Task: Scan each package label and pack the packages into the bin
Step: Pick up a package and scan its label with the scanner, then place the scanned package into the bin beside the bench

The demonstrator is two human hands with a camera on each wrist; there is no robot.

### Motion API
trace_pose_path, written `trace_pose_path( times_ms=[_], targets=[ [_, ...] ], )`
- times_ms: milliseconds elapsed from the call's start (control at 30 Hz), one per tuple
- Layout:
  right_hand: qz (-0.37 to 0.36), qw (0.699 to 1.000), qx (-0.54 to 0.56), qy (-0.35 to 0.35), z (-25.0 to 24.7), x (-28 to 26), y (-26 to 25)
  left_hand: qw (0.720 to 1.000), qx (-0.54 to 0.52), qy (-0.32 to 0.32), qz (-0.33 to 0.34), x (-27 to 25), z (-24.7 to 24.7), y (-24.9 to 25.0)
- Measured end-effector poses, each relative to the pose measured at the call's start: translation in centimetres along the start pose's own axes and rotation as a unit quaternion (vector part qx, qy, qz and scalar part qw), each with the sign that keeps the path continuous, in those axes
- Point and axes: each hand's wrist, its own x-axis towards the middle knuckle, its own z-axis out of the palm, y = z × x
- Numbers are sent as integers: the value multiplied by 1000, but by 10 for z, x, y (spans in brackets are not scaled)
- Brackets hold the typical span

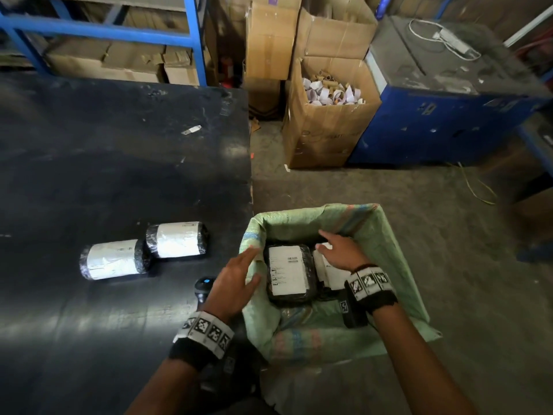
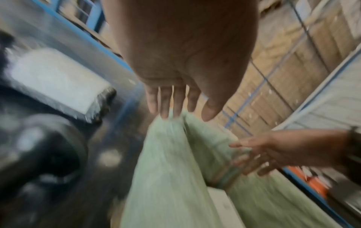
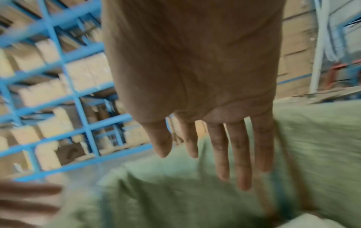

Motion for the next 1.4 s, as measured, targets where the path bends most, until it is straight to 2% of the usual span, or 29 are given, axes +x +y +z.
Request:
trace_pose_path(
  times_ms=[100,167,267,333,433,500,667,833,900,933,1033,1167,1300,1400],
  targets=[
    [-90,991,84,47,16,-43,-64,998,-43,42,-8,-6,-56,-16],
    [-128,979,150,41,40,-65,-104,994,-35,97,-20,-14,-94,-36],
    [-125,976,176,-15,90,-76,-147,985,6,166,-53,-28,-142,-86],
    [-92,981,162,-61,126,-73,-164,977,46,189,-89,-40,-168,-125],
    [-24,986,135,-91,170,-67,-182,969,96,176,-145,-57,-195,-180],
    [12,988,136,-66,190,-65,-190,967,95,160,-173,-64,-208,-215],
    [59,963,261,-1,224,-60,-205,977,69,94,-179,-60,-231,-273],
    [79,906,411,67,256,-49,-214,989,49,0,-138,-44,-240,-294],
    [101,870,477,67,268,-43,-215,991,35,-20,-126,-41,-239,-296],
    [111,864,487,65,271,-41,-216,993,25,-19,-118,-41,-238,-297],
    [139,854,497,67,271,-43,-225,996,0,4,-91,-46,-237,-298],
    [137,854,496,77,265,-49,-227,995,3,54,-84,-62,-242,-289],
    [78,862,496,66,244,-64,-231,986,10,137,-96,-87,-248,-267],
    [13,861,506,46,218,-83,-241,980,1,181,-79,-103,-244,-248]
  ],
)
